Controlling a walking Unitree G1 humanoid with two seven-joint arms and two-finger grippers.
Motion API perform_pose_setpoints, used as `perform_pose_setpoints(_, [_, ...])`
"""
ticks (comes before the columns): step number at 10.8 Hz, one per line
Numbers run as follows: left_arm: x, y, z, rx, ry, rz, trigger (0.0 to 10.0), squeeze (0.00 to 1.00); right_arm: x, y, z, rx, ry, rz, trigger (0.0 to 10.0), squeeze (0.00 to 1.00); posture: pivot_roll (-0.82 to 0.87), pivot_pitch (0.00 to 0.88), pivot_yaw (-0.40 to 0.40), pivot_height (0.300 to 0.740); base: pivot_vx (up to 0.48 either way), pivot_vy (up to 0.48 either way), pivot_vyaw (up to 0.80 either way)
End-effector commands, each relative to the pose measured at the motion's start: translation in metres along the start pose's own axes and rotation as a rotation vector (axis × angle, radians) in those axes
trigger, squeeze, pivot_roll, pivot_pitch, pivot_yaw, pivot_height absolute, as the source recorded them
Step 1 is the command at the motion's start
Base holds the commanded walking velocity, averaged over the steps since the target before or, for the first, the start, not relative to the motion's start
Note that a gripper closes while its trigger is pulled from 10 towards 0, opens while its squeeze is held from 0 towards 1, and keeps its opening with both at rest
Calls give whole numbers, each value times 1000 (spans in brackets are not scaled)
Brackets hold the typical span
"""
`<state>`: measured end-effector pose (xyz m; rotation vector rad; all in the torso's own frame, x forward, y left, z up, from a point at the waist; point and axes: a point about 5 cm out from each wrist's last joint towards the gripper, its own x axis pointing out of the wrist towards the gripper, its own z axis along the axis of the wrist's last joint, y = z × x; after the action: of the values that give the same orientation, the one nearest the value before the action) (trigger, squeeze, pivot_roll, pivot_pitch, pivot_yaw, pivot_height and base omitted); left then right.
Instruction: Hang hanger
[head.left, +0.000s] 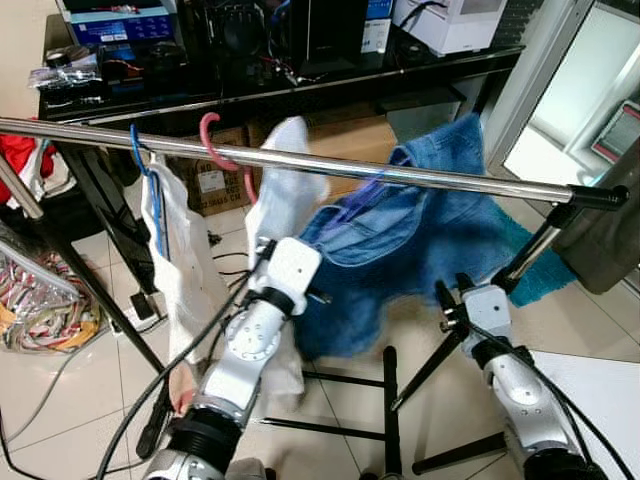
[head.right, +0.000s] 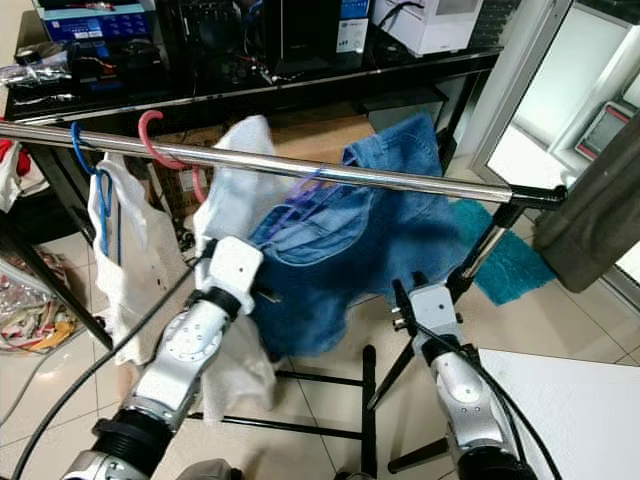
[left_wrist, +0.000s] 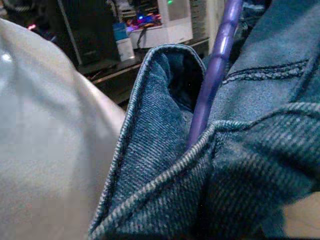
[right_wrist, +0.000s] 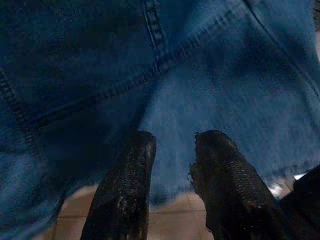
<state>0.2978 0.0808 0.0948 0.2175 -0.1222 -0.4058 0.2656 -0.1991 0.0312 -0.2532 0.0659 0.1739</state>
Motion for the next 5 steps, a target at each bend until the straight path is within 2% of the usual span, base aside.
perform_pose_setpoints(1, [5,3,15,-18,-65,26,10000,0,4,-3,4,-6,-4,5,10000,0,199,0,-47,740,0,0,0])
perform_pose_setpoints(2, [5,5,13,-48,-41,40,10000,0,5,-3,4,-6,-6,7,10000,0,200,0,-49,740,0,0,0])
perform_pose_setpoints(5, [2,3,0,-67,10,51,10000,0,4,-4,4,-9,-5,4,10000,0,200,0,-49,740,0,0,0])
